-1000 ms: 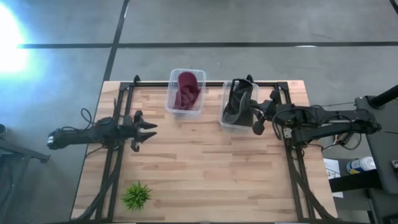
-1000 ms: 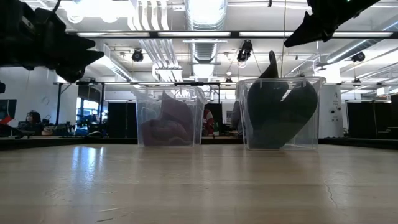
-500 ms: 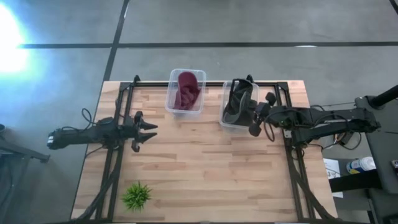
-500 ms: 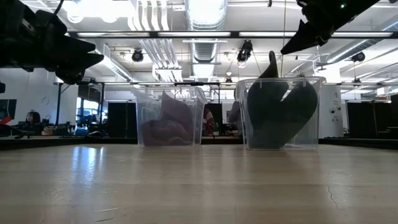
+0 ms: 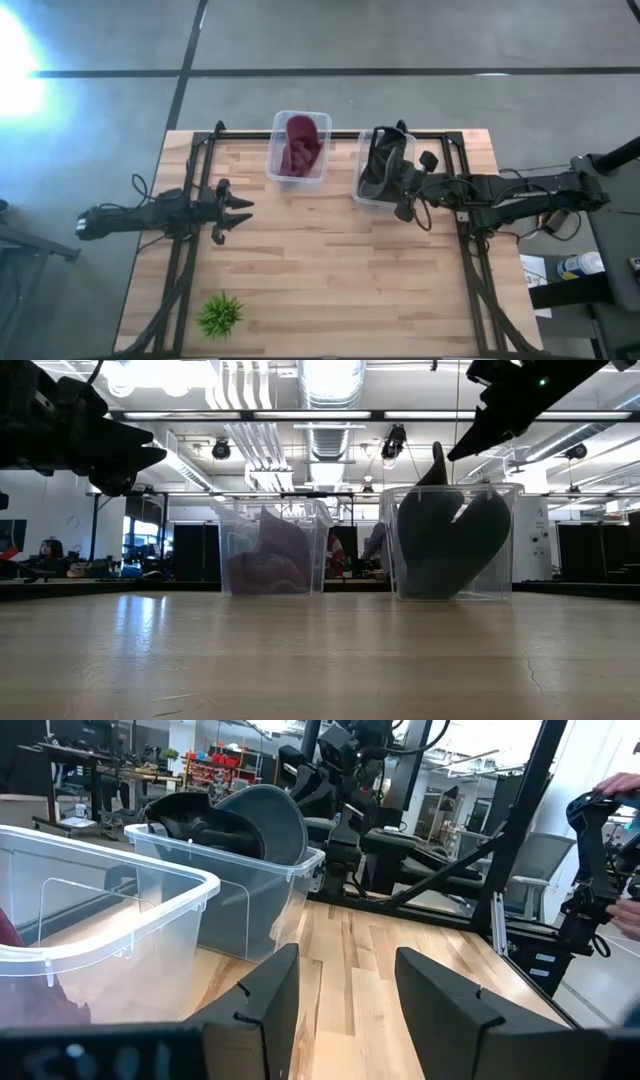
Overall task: Pick & Place hat
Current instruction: Return to Home Position
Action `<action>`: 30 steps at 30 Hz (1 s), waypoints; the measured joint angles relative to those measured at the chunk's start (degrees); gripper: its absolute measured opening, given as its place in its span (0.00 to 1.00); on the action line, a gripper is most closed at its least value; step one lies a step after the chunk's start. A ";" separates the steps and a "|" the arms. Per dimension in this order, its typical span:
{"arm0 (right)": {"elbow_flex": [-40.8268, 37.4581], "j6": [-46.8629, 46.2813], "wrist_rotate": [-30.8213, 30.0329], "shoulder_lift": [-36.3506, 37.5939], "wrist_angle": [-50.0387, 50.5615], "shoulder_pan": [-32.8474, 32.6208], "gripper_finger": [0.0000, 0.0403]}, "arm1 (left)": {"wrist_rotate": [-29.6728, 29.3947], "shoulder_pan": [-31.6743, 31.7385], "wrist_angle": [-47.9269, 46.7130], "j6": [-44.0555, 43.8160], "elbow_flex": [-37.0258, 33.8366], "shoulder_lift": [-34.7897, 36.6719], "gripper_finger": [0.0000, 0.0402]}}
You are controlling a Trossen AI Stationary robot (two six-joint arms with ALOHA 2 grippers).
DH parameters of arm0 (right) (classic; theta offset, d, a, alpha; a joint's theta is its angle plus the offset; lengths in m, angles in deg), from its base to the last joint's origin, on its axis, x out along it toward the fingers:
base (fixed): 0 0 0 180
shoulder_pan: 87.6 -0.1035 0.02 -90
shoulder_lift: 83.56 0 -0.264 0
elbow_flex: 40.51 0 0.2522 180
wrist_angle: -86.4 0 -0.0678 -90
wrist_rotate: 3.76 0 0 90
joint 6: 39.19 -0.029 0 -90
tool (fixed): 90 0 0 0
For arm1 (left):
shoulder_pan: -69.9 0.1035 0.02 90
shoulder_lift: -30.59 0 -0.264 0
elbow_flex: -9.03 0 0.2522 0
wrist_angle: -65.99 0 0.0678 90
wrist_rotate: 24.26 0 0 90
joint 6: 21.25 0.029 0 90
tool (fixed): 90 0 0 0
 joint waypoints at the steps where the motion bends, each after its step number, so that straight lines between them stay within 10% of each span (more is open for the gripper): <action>1: -0.05 1.11 0.00 0.05 0.06 0.02 0.12 | 0.00 0.00 -0.02 0.00 0.00 0.00 0.40; 6: -0.05 -1.83 0.08 3.40 -2.37 -0.13 0.12 | 0.02 0.00 -0.07 0.00 0.00 0.00 0.40; 14: -0.63 -37.94 0.20 14.29 -9.34 -0.25 0.12 | 0.02 0.00 -0.13 0.00 0.02 0.00 0.40; 30: -27.19 -15.90 18.38 39.84 -36.77 -2.62 0.12 | 0.02 -0.01 -0.20 0.00 0.04 -0.02 0.40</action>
